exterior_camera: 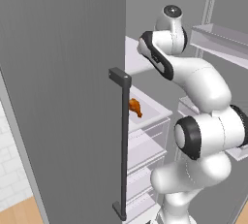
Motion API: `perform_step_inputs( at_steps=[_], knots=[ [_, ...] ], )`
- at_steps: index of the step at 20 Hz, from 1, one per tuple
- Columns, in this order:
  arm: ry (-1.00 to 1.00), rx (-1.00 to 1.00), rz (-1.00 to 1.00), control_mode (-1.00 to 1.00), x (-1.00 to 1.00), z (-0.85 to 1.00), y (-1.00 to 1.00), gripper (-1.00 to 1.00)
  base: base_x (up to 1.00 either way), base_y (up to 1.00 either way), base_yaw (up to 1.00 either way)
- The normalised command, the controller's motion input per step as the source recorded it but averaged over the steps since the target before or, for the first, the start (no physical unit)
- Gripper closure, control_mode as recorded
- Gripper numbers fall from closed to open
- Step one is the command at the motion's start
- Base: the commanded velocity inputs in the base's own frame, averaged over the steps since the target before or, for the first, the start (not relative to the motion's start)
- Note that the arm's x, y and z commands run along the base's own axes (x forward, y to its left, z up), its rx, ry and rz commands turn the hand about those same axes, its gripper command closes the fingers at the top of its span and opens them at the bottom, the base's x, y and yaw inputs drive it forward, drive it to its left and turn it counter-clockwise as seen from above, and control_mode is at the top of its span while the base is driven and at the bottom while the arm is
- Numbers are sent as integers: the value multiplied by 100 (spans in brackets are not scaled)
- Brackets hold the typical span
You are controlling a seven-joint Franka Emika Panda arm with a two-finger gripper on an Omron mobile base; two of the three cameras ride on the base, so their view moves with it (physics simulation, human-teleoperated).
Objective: Place one avocado and one chicken drumstick in each tupperware on the nearby counter, to pack two identical lunches.
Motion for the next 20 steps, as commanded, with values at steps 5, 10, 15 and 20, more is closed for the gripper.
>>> perform_step_inputs(
  at_steps=[5,10,15,20],
  knots=[
    [1,0,-1,-100,52,-47,-3,-100,0,0,0],
    [0,3,0,-100,46,-4,-3,-100,0,0,0],
    [0,2,0,-100,49,0,-4,-100,0,0,0],
    [1,1,0,-100,46,-15,-1,-100,0,0,0]
  ],
)
